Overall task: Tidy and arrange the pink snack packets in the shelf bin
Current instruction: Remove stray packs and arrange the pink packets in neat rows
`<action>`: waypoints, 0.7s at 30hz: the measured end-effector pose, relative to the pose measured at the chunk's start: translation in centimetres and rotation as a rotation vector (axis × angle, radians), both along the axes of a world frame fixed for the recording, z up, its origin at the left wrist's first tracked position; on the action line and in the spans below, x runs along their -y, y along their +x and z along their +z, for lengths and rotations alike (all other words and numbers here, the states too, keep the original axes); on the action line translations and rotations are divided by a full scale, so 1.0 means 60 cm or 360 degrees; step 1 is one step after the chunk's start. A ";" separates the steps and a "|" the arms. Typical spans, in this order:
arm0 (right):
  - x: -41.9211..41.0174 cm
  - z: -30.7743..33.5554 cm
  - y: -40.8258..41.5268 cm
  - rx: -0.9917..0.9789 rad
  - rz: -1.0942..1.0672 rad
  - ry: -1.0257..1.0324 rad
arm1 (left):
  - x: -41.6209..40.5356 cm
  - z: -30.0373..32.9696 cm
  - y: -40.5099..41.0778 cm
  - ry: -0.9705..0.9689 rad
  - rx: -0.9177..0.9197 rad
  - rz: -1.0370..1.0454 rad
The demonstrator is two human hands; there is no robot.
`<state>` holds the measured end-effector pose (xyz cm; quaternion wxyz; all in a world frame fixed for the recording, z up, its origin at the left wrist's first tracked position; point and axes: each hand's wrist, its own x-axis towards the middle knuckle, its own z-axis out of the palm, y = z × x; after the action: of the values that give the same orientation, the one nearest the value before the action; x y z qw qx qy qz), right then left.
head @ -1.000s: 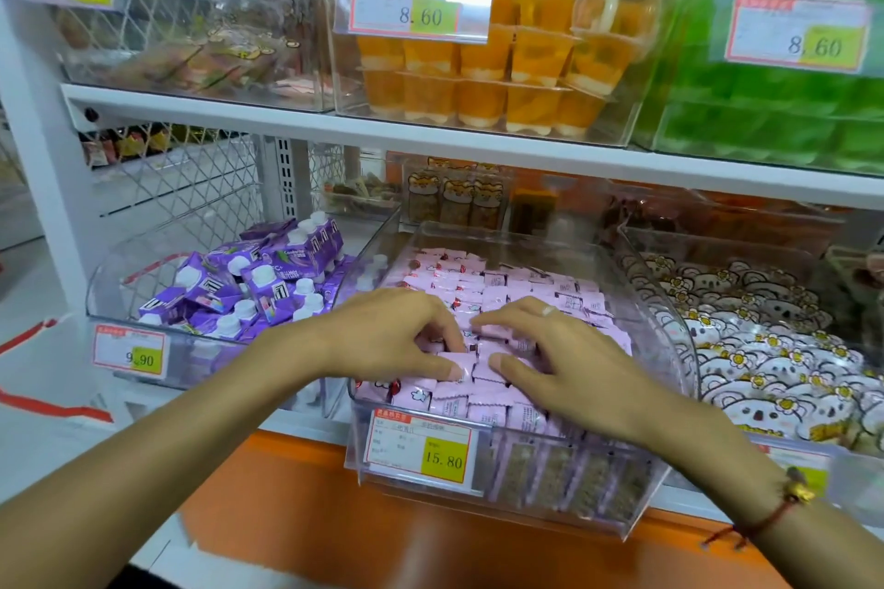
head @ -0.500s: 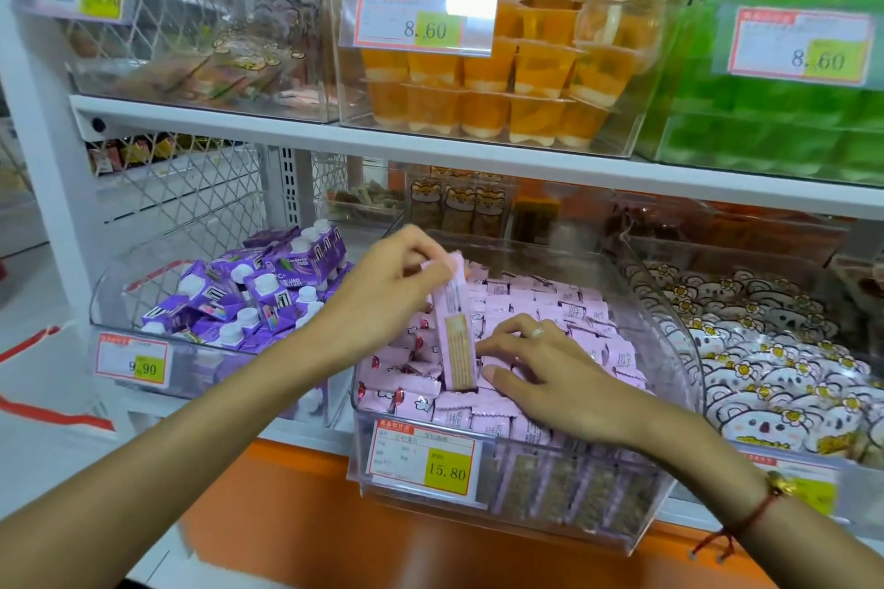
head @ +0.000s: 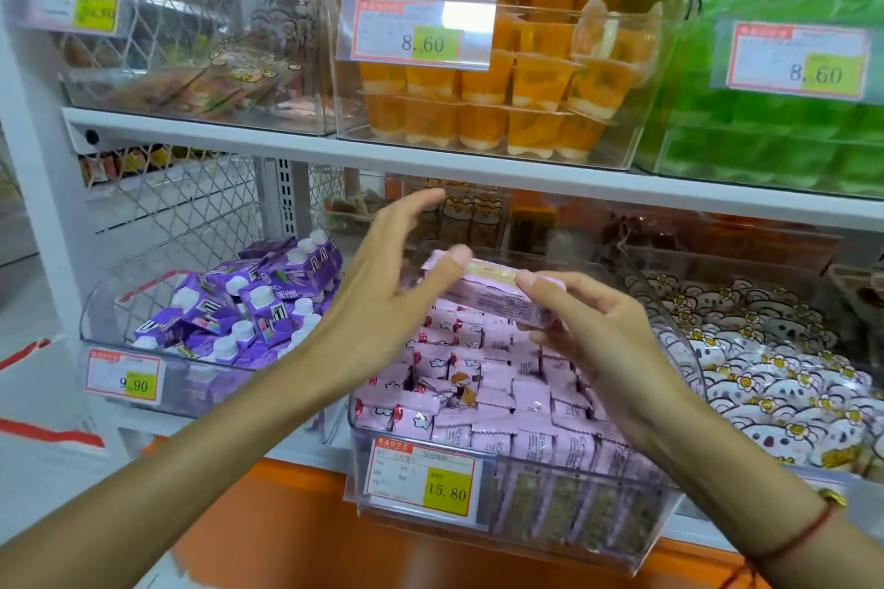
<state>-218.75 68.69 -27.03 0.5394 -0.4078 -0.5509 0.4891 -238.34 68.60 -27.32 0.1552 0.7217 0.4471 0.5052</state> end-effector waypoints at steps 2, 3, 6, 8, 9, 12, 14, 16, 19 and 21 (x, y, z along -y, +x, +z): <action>0.002 0.004 -0.001 -0.0125 0.0072 -0.0183 | 0.000 0.001 -0.007 0.0262 -0.0592 0.0002; 0.003 0.006 -0.002 -0.0221 0.0136 -0.0275 | 0.000 0.000 -0.010 0.0362 -0.0811 0.0051; 0.005 0.015 0.003 -0.0553 0.0370 -0.0541 | 0.002 -0.001 -0.013 0.0400 -0.0994 0.0204; 0.002 0.019 0.011 -0.0599 0.0463 -0.0571 | 0.007 -0.002 -0.009 0.0116 -0.0709 0.0114; 0.001 0.018 0.013 -0.0568 0.0480 -0.0531 | 0.007 -0.002 -0.006 -0.0055 -0.0545 0.0027; 0.001 0.010 0.011 -0.0385 0.0496 -0.0294 | 0.008 -0.002 0.001 -0.0298 -0.0388 -0.0166; 0.004 0.003 0.004 -0.0252 0.0443 -0.0119 | 0.012 -0.001 0.007 -0.0351 -0.0419 -0.0281; 0.006 -0.001 -0.001 -0.0185 0.0321 -0.0005 | 0.016 -0.002 0.009 -0.0398 -0.0446 -0.0365; 0.002 -0.001 0.001 -0.0149 0.0078 0.0064 | 0.017 0.000 -0.004 -0.0390 -0.0600 -0.0280; -0.005 0.001 0.010 -0.0274 -0.0106 -0.0019 | 0.015 0.000 -0.021 -0.0323 -0.0743 -0.0129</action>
<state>-218.13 68.96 -26.99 0.5983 -0.3855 -0.4858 0.5073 -239.60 67.69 -27.34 0.1393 0.8168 0.4900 0.2708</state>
